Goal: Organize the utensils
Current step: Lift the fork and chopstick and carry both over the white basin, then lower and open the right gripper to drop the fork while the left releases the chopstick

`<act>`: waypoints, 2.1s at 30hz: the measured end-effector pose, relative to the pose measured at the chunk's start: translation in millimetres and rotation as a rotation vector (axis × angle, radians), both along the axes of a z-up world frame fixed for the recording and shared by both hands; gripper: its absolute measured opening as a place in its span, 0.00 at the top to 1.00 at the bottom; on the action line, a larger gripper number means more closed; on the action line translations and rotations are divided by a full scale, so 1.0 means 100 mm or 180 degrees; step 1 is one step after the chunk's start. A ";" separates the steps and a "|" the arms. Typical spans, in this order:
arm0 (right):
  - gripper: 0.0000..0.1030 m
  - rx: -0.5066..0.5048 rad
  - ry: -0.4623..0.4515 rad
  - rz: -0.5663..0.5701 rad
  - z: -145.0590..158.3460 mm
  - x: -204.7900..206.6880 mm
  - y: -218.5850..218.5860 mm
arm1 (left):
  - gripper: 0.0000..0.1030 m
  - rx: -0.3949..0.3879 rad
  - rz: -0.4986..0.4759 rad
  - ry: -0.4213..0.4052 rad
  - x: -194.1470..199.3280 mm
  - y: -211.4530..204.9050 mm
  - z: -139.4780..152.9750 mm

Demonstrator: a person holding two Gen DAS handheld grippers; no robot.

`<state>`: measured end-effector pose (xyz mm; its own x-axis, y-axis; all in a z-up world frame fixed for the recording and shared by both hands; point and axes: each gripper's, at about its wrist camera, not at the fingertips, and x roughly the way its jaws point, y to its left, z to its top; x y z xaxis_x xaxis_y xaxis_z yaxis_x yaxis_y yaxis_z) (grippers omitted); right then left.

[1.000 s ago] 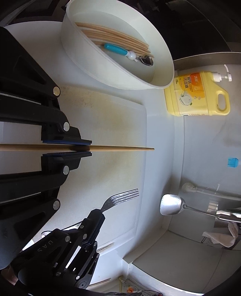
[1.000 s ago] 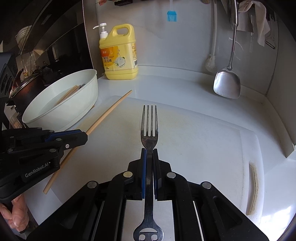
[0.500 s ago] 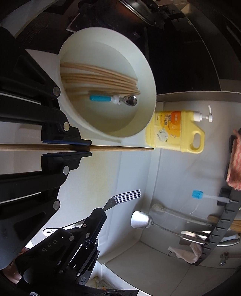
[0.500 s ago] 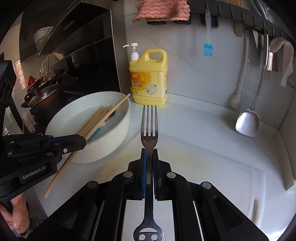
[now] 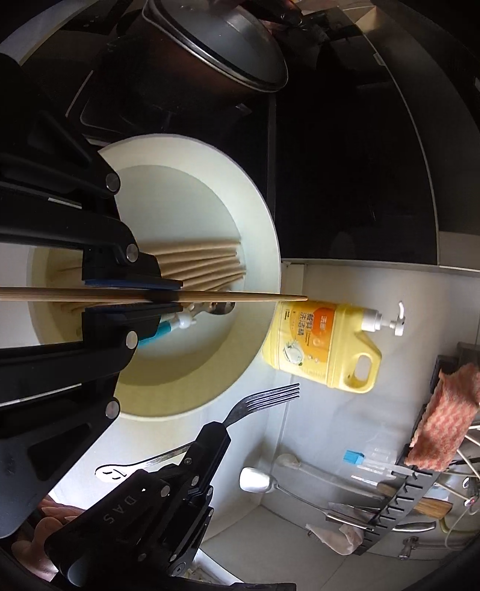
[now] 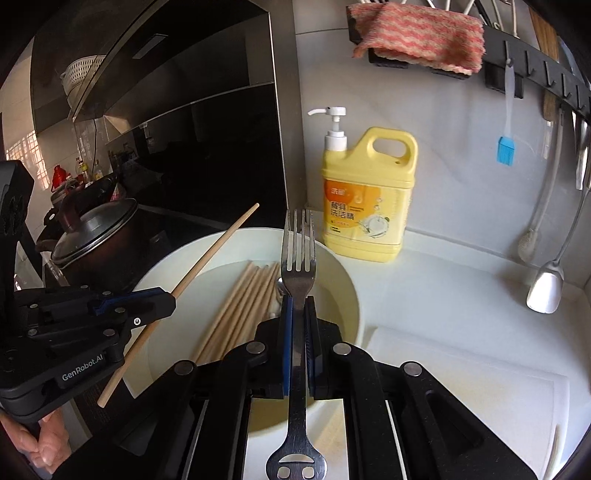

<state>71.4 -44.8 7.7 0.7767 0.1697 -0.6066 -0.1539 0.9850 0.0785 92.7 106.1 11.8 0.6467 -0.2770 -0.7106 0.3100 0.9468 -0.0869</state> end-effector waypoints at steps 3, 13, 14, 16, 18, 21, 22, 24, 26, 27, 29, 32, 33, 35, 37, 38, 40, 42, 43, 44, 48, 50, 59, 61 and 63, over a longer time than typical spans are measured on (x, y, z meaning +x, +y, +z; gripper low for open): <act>0.94 0.0031 0.0039 0.0032 -0.02 0.14 0.21 | 0.93 -0.0037 0.0059 0.0072 0.13 0.18 -0.05; 0.94 0.0148 0.0282 0.0075 -0.16 0.59 0.49 | 0.93 -0.0187 0.0221 0.0298 0.41 0.36 -0.30; 0.94 0.0157 0.0325 0.0069 -0.19 0.63 0.49 | 0.93 -0.0195 0.0225 0.0306 0.43 0.35 -0.32; 0.94 0.0146 0.0426 0.0059 -0.25 0.71 0.50 | 0.93 -0.0171 0.0250 0.0323 0.49 0.35 -0.37; 0.94 0.0144 0.0513 0.0032 -0.32 0.78 0.49 | 0.93 -0.0194 0.0279 0.0393 0.54 0.37 -0.41; 0.94 0.0179 0.0639 -0.0020 -0.39 0.88 0.46 | 0.93 -0.0170 0.0311 0.0460 0.60 0.38 -0.47; 0.94 0.0185 0.0687 -0.0036 -0.42 0.91 0.46 | 0.93 -0.0146 0.0317 0.0483 0.62 0.36 -0.49; 0.94 0.0170 0.0775 -0.0052 -0.47 0.96 0.46 | 0.93 -0.0137 0.0344 0.0539 0.65 0.37 -0.52; 0.94 0.0144 0.0854 -0.0062 -0.51 1.00 0.48 | 0.93 -0.0125 0.0352 0.0609 0.67 0.36 -0.56; 0.94 0.0145 0.0904 -0.0070 -0.54 1.02 0.48 | 0.93 -0.0111 0.0359 0.0641 0.69 0.35 -0.58; 0.94 0.0155 0.0980 -0.0089 -0.57 1.06 0.48 | 0.93 -0.0082 0.0374 0.0703 0.72 0.34 -0.61; 0.94 0.0183 0.1086 -0.0088 -0.60 1.10 0.49 | 0.93 -0.0055 0.0405 0.0780 0.76 0.33 -0.66; 0.94 0.0179 0.1109 -0.0089 -0.61 1.12 0.49 | 0.93 -0.0056 0.0413 0.0800 0.77 0.33 -0.68; 0.94 0.0182 0.1152 -0.0090 -0.64 1.14 0.49 | 0.93 -0.0049 0.0429 0.0833 0.79 0.32 -0.70; 0.94 0.0178 0.1222 -0.0093 -0.67 1.18 0.49 | 0.93 -0.0037 0.0441 0.0865 0.81 0.31 -0.73; 0.94 0.0176 0.1260 -0.0093 -0.69 1.21 0.49 | 0.93 -0.0025 0.0444 0.0882 0.82 0.31 -0.74; 0.94 0.0172 0.1334 -0.0099 -0.73 1.24 0.49 | 0.93 -0.0003 0.0441 0.0916 0.83 0.29 -0.76; 0.94 0.0164 0.1401 -0.0099 -0.76 1.26 0.49 | 0.93 0.0021 0.0440 0.0938 0.84 0.27 -0.77; 0.94 0.0162 0.1431 -0.0100 -0.78 1.27 0.48 | 0.93 0.0033 0.0440 0.0955 0.84 0.26 -0.78; 0.94 0.0160 0.1459 -0.0103 -0.79 1.27 0.48 | 0.93 0.0036 0.0439 0.0969 0.84 0.26 -0.79; 0.94 0.0160 0.1535 -0.0092 -0.84 1.30 0.47 | 0.93 0.0049 0.0434 0.0999 0.86 0.24 -0.80; 0.94 0.0170 0.1559 -0.0082 -0.86 1.30 0.47 | 0.93 0.0067 0.0435 0.1010 0.86 0.23 -0.81; 0.93 0.0171 0.1550 -0.0048 -0.83 1.30 0.45 | 0.93 0.0025 0.0452 0.1081 0.88 0.28 -0.80; 0.92 0.0157 0.1500 -0.0040 -0.78 1.28 0.44 | 0.92 0.0053 0.0495 0.1063 0.86 0.30 -0.78; 0.82 0.0139 0.1448 -0.0033 -0.72 1.25 0.42 | 0.87 0.0057 0.0517 0.1047 0.84 0.32 -0.74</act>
